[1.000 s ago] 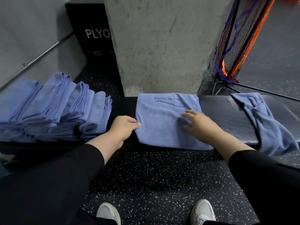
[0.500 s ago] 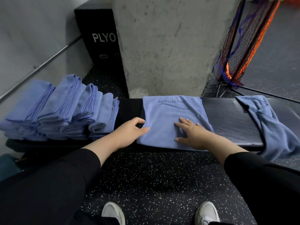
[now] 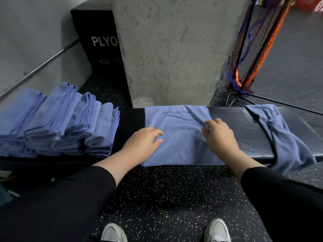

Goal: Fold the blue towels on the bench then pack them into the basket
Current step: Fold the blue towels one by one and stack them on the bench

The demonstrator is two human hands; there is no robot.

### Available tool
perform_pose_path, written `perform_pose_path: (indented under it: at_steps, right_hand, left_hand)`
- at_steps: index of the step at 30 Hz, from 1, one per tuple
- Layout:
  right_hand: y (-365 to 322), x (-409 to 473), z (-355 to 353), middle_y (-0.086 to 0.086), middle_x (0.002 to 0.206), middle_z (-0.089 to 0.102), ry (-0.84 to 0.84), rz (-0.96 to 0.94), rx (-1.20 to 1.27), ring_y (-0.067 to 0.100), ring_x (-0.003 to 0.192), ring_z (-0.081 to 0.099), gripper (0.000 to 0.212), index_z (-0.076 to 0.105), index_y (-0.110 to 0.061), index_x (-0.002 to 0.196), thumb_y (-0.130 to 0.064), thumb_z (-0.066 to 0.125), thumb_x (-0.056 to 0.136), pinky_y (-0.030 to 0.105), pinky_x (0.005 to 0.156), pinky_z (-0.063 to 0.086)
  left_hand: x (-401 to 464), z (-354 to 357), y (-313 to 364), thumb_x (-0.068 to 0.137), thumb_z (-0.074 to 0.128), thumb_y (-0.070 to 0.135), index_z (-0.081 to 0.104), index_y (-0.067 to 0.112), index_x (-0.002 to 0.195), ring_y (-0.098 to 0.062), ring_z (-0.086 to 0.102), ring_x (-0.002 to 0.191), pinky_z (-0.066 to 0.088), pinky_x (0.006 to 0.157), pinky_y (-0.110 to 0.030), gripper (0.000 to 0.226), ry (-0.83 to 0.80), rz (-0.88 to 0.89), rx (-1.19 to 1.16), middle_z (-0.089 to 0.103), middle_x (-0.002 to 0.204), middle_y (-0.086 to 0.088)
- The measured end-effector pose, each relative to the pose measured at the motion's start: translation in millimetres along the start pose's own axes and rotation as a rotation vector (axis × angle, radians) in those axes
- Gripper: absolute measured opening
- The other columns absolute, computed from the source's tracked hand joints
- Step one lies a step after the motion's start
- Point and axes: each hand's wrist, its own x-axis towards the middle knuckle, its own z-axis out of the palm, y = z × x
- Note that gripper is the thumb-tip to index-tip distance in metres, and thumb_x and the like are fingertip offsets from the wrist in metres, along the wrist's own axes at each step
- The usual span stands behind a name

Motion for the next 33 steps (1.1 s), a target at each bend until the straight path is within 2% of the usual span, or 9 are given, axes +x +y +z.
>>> perform_pose_path:
  at_steps: [3, 7, 14, 17, 20, 22, 27, 31, 33]
  right_hand:
    - [19.5, 7.7, 3.3, 0.012, 0.107, 0.059, -0.018, 0.125, 0.037, 0.04, 0.104, 0.057, 0.028, 0.068, -0.012, 0.11, -0.029, 0.047, 0.102, 0.049, 0.086, 0.05]
    - [29.4, 19.8, 10.3, 0.011, 0.104, 0.063, -0.05, 0.204, 0.079, 0.039, 0.099, 0.059, 0.025, 0.067, -0.016, 0.098, -0.029, 0.046, 0.099, 0.045, 0.083, 0.05]
    - [30.5, 48.1, 13.6, 0.002, 0.101, 0.067, -0.088, 0.388, 0.128, 0.032, 0.099, 0.059, 0.018, 0.064, -0.024, 0.096, -0.037, 0.053, 0.095, 0.043, 0.091, 0.045]
    - [26.7, 56.1, 14.6, -0.003, 0.094, 0.059, -0.104, 0.409, 0.095, 0.029, 0.101, 0.058, 0.016, 0.062, -0.025, 0.097, -0.041, 0.059, 0.092, 0.04, 0.085, 0.036]
    - [22.5, 60.8, 16.5, 0.0, 0.098, 0.063, -0.121, 0.412, 0.076, 0.03, 0.094, 0.054, 0.01, 0.061, -0.023, 0.095, -0.032, 0.059, 0.09, 0.039, 0.082, 0.031]
    - [18.7, 64.3, 13.6, 0.002, 0.104, 0.064, -0.049, 0.378, 0.097, 0.03, 0.096, 0.054, 0.006, 0.06, -0.023, 0.092, -0.026, 0.057, 0.087, 0.039, 0.081, 0.031]
    - [11.4, 83.0, -2.8, 0.004, 0.104, 0.07, 0.167, 0.28, 0.319, 0.032, 0.101, 0.061, 0.009, 0.064, -0.026, 0.095, -0.026, 0.058, 0.088, 0.043, 0.089, 0.047]
    - [36.4, 73.6, 10.4, 0.006, 0.115, 0.072, -0.02, 0.353, 0.287, 0.033, 0.112, 0.063, 0.025, 0.071, -0.023, 0.111, -0.029, 0.064, 0.088, 0.042, 0.095, 0.05]
    - [43.1, 68.6, 11.2, 0.007, 0.114, 0.072, -0.034, 0.33, 0.294, 0.032, 0.112, 0.063, 0.028, 0.07, -0.021, 0.115, -0.025, 0.065, 0.089, 0.039, 0.094, 0.05]
  left_hand:
    - [17.1, 17.0, 11.6, 0.103, 0.051, 0.039, 0.053, 0.028, 0.143, -0.017, 0.045, 0.134, 0.035, 0.109, -0.037, 0.041, -0.041, 0.042, 0.144, 0.052, 0.142, 0.007]
    - [36.3, 31.9, 17.0, 0.104, 0.048, 0.04, 0.045, 0.03, 0.15, -0.017, 0.035, 0.144, 0.025, 0.115, -0.036, 0.047, -0.024, 0.025, 0.168, 0.041, 0.155, 0.005]
    - [60.5, 50.7, 11.6, 0.104, 0.041, 0.049, 0.03, 0.031, 0.157, -0.02, 0.018, 0.154, 0.016, 0.123, -0.042, 0.057, -0.085, -0.018, 0.224, 0.024, 0.166, -0.001]
    - [62.7, 56.1, 9.8, 0.104, 0.034, 0.055, 0.026, 0.033, 0.158, -0.018, 0.007, 0.156, 0.008, 0.125, -0.047, 0.059, -0.105, -0.031, 0.255, 0.016, 0.169, 0.0]
    - [61.7, 58.8, 6.5, 0.103, 0.031, 0.061, 0.022, 0.034, 0.159, -0.015, -0.002, 0.157, 0.001, 0.125, -0.05, 0.063, -0.129, -0.04, 0.246, 0.006, 0.17, 0.002]
    - [60.3, 59.2, 4.8, 0.102, 0.029, 0.063, 0.019, 0.035, 0.16, -0.013, -0.006, 0.156, -0.002, 0.125, -0.05, 0.065, -0.136, -0.041, 0.236, 0.002, 0.171, 0.004]
    - [57.0, 58.0, 5.9, 0.102, 0.029, 0.063, 0.017, 0.035, 0.16, -0.012, -0.008, 0.156, -0.006, 0.125, -0.05, 0.066, -0.145, -0.05, 0.222, -0.002, 0.171, 0.004]
    - [55.0, 54.2, 7.0, 0.103, 0.029, 0.06, 0.023, 0.032, 0.159, -0.011, -0.002, 0.156, -0.003, 0.125, -0.049, 0.063, -0.124, -0.061, 0.177, 0.006, 0.17, 0.005]
    - [55.7, 51.2, 4.4, 0.104, 0.031, 0.057, 0.03, 0.03, 0.157, -0.01, 0.007, 0.156, 0.002, 0.125, -0.046, 0.06, -0.051, -0.081, 0.161, 0.016, 0.169, 0.004]
